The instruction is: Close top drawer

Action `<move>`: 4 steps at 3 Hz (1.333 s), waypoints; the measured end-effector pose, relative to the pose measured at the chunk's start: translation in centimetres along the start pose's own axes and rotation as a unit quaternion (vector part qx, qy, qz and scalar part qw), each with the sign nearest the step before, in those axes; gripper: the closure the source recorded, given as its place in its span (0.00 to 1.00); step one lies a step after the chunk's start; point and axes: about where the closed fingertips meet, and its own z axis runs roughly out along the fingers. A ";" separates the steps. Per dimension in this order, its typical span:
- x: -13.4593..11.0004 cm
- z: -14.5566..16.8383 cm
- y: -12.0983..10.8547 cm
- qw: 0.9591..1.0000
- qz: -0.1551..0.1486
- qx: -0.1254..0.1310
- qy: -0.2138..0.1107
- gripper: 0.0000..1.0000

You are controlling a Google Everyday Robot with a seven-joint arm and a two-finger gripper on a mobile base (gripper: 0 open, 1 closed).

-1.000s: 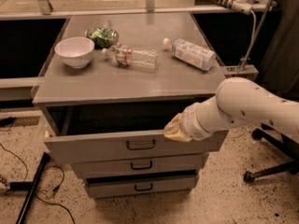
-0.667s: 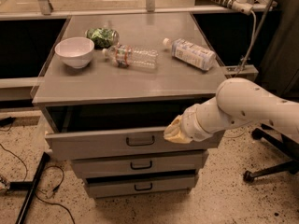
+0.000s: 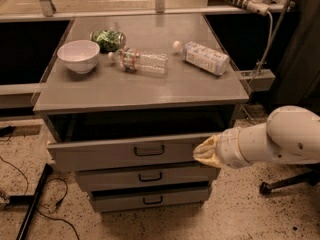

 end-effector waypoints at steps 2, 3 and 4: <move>0.4 0.1 -0.4 1.000 -0.003 0.001 0.003 0.57; 0.3 3.6 -1.9 1.000 -0.003 -0.019 0.009 0.34; -0.4 4.2 -1.7 1.000 -0.009 -0.024 0.007 0.12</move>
Offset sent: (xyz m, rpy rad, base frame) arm 0.0113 0.0004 -0.0047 -0.0117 -0.0006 0.0113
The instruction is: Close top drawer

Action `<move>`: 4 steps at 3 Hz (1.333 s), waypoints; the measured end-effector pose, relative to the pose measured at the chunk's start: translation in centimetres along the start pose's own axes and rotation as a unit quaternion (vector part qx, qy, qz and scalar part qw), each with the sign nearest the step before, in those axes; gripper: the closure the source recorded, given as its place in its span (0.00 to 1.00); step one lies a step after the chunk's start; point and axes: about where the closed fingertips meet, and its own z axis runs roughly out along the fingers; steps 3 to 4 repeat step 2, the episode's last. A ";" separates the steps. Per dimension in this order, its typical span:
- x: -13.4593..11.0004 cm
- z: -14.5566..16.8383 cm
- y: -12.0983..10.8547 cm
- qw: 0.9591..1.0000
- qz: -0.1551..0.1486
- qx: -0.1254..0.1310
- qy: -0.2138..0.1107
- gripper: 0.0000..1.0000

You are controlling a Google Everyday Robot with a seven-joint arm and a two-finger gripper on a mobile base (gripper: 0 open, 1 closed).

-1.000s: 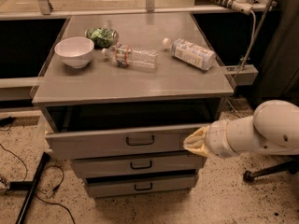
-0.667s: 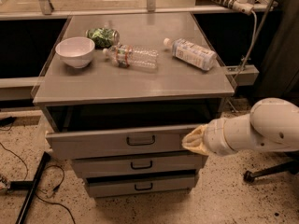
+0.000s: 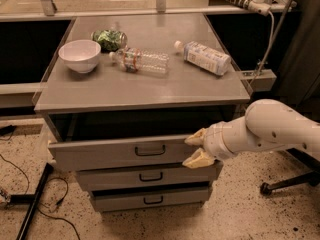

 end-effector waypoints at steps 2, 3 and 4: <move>0.1 -0.1 0.0 1.000 0.001 0.001 0.000 0.00; 0.1 -0.1 0.0 1.000 0.001 0.001 0.000 0.00; 0.1 -0.1 0.0 1.000 0.001 0.001 0.000 0.00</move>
Offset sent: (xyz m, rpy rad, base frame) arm -0.0007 -0.0014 0.0005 0.0001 -0.0009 -0.0023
